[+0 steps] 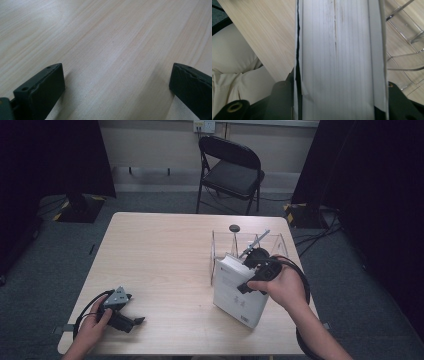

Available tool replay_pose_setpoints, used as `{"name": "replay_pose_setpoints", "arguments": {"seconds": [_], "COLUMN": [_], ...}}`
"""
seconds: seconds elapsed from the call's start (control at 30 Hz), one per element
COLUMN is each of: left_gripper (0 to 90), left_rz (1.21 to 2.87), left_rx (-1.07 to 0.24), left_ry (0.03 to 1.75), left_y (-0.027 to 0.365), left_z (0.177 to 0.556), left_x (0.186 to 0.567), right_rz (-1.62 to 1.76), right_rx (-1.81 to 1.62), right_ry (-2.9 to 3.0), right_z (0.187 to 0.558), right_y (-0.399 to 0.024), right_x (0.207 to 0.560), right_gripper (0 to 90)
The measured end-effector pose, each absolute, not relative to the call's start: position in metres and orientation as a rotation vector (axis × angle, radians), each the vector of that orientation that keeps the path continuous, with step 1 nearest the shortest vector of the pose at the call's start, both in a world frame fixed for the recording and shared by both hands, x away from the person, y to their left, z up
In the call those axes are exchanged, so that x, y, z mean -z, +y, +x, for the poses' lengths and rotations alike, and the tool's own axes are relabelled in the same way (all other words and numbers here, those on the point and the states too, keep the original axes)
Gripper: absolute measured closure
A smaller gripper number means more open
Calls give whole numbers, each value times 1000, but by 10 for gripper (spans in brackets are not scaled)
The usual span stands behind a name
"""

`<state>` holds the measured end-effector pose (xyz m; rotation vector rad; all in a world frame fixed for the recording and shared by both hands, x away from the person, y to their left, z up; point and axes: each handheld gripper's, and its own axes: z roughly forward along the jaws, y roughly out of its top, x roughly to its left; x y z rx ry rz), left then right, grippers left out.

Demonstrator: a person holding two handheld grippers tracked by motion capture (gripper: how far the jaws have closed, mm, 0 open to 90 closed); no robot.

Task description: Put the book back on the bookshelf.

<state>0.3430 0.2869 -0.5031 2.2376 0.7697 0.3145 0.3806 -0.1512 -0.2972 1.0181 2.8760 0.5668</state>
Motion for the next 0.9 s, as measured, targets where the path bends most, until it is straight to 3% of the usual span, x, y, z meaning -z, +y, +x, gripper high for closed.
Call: {"name": "replay_pose_setpoints", "arguments": {"seconds": [0.9], "left_gripper": [0], "left_rz": [2236], "left_rx": [-312], "left_ry": [770], "left_y": [284], "left_z": [345], "left_x": [503], "right_rz": [1156], "right_rx": [-567], "right_ry": [2827], "right_z": [374], "right_y": [-188], "right_x": [296], "right_gripper": [519]}}
